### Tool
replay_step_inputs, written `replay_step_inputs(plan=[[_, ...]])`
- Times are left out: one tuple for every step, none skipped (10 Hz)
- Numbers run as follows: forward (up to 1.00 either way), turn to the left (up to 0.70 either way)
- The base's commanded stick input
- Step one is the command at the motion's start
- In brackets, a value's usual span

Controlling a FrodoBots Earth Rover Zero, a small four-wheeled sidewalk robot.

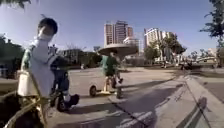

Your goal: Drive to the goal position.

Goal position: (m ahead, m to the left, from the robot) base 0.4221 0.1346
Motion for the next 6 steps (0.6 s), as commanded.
replay_step_inputs(plan=[[0.0,0.0],[0.0,0.0],[0.0,0.0],[0.02,0.0],[0.04,0.0],[0.07,0.01]])
